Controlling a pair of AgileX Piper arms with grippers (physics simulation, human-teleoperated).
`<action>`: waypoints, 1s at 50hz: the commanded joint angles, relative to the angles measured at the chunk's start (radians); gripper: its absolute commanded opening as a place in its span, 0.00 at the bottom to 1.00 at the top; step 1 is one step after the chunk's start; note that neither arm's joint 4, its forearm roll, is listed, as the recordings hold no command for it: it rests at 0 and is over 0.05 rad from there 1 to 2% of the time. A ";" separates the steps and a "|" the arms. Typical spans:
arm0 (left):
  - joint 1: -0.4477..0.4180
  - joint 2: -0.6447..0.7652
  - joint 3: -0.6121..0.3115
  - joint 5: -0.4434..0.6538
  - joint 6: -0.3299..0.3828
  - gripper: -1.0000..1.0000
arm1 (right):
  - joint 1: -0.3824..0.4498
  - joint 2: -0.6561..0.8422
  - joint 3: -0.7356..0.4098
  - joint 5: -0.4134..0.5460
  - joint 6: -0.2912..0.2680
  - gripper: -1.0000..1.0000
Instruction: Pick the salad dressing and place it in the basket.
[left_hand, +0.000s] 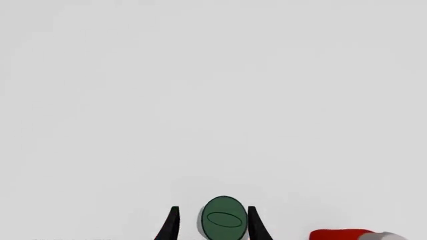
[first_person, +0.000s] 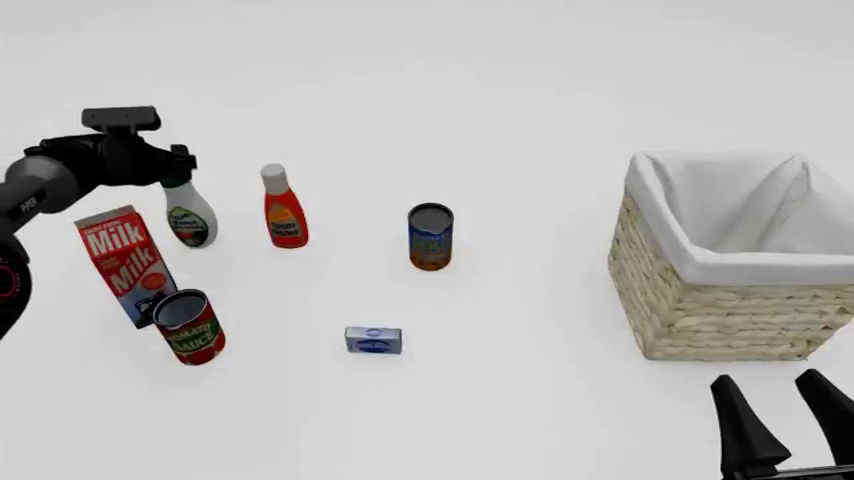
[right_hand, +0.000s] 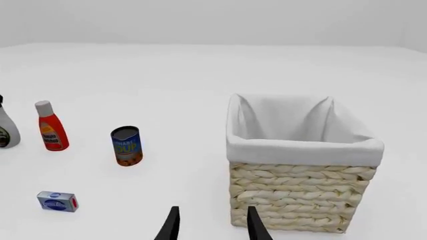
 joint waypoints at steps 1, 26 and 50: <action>0.000 0.023 0.012 -0.017 -0.004 1.00 | 0.000 0.000 0.000 -0.002 0.000 1.00; -0.007 -0.078 0.134 -0.159 -0.002 0.00 | 0.000 -0.001 0.000 0.002 0.001 1.00; -0.052 -0.324 0.163 -0.237 -0.083 0.00 | 0.003 -0.001 0.000 0.000 0.002 1.00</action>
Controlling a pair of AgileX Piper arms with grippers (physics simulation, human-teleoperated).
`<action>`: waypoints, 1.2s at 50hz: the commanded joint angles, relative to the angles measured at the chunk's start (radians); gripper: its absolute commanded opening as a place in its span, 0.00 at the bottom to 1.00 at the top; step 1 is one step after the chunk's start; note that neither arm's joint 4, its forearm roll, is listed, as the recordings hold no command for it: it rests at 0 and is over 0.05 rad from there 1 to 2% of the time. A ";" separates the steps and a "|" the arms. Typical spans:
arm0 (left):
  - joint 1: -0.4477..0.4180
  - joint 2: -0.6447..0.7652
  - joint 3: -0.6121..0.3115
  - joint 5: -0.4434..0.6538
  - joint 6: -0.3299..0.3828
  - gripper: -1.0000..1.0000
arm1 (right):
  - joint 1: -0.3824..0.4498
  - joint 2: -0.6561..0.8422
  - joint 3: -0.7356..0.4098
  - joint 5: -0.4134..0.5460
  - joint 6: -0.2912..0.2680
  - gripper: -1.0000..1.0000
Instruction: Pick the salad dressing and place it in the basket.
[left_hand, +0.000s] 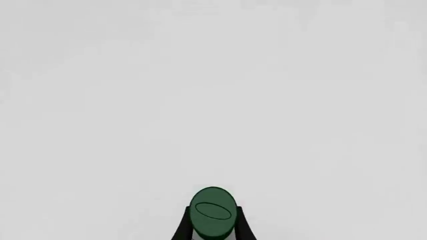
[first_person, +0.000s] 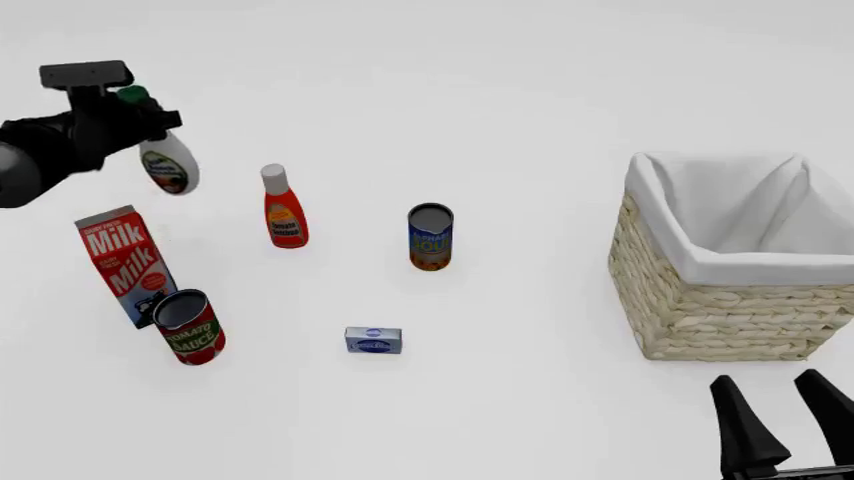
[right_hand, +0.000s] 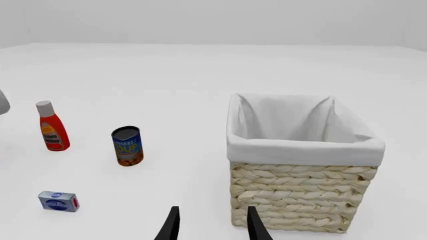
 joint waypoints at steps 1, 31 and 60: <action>-0.040 -0.128 -0.004 -0.009 -0.038 0.00 | 0.002 0.000 0.000 -0.001 -0.001 1.00; -0.406 -0.441 0.101 0.061 0.050 0.00 | 0.013 0.000 0.000 -0.007 -0.006 1.00; -0.790 -0.592 0.320 -0.009 0.047 0.00 | 0.007 0.000 0.000 -0.002 0.001 1.00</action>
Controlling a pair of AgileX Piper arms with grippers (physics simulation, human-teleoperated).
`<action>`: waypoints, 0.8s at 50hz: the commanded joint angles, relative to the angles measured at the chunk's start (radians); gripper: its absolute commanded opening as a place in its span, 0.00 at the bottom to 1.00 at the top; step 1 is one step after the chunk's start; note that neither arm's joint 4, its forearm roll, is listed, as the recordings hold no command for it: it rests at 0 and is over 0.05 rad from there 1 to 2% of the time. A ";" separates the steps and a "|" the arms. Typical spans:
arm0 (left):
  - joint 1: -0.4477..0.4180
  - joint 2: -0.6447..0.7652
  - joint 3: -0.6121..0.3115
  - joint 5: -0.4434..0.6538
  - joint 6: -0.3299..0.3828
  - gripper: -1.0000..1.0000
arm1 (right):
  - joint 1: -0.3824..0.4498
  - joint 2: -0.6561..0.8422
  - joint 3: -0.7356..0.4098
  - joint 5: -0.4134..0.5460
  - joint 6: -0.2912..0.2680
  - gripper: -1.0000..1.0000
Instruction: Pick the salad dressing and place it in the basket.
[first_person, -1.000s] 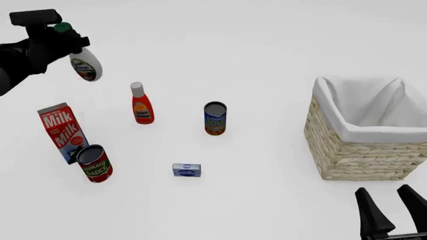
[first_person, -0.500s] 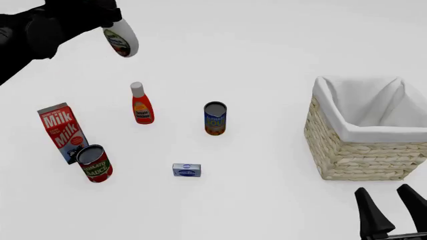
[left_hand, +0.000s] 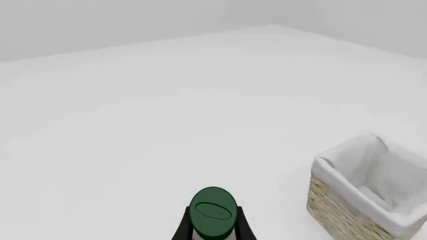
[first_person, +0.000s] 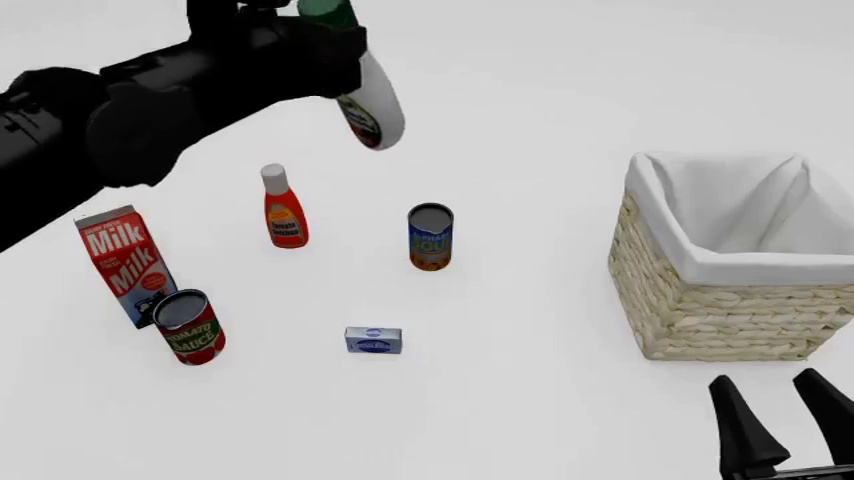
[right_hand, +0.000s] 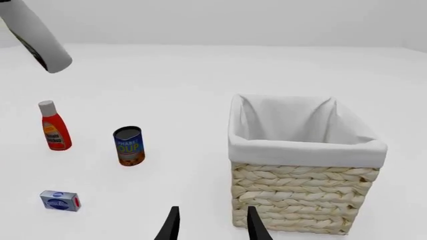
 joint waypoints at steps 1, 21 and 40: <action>-0.119 -0.049 0.069 -0.031 0.004 0.00 | -0.002 0.000 0.000 0.000 0.004 1.00; -0.175 0.017 0.127 -0.103 -0.040 0.00 | -0.002 0.000 0.000 -0.005 0.010 1.00; -0.265 0.055 0.205 -0.191 -0.130 0.00 | -0.002 0.000 0.000 -0.004 0.008 1.00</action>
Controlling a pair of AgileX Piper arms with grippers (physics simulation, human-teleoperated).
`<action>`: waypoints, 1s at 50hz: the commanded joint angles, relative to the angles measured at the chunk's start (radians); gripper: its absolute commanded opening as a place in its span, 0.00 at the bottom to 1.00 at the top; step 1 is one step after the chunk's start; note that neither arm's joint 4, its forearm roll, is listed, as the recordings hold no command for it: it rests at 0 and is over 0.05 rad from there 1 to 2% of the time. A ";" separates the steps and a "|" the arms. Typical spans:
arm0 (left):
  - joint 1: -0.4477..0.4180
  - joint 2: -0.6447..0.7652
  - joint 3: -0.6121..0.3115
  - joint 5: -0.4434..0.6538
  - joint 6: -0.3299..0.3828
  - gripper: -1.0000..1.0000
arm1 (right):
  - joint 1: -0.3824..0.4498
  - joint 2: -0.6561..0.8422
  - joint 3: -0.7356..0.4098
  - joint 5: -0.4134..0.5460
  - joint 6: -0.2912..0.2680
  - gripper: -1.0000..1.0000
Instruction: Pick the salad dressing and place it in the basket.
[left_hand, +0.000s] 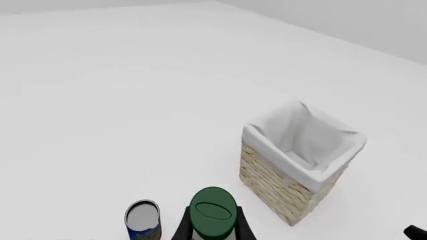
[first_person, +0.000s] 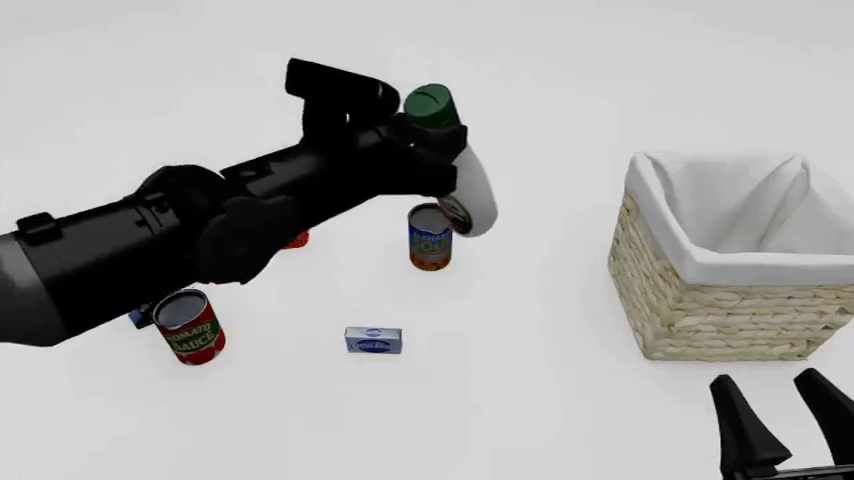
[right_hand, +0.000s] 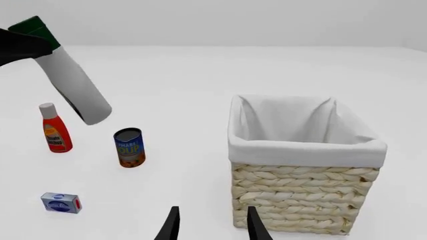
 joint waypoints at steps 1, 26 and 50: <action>-0.046 0.018 0.030 -0.044 -0.035 0.00 | -0.001 0.000 0.000 0.000 0.000 1.00; -0.084 0.060 0.073 -0.094 -0.060 0.00 | -0.008 0.000 0.000 -0.008 -0.001 1.00; -0.107 0.092 0.124 -0.144 -0.073 0.00 | -0.007 0.000 0.000 -0.015 -0.007 1.00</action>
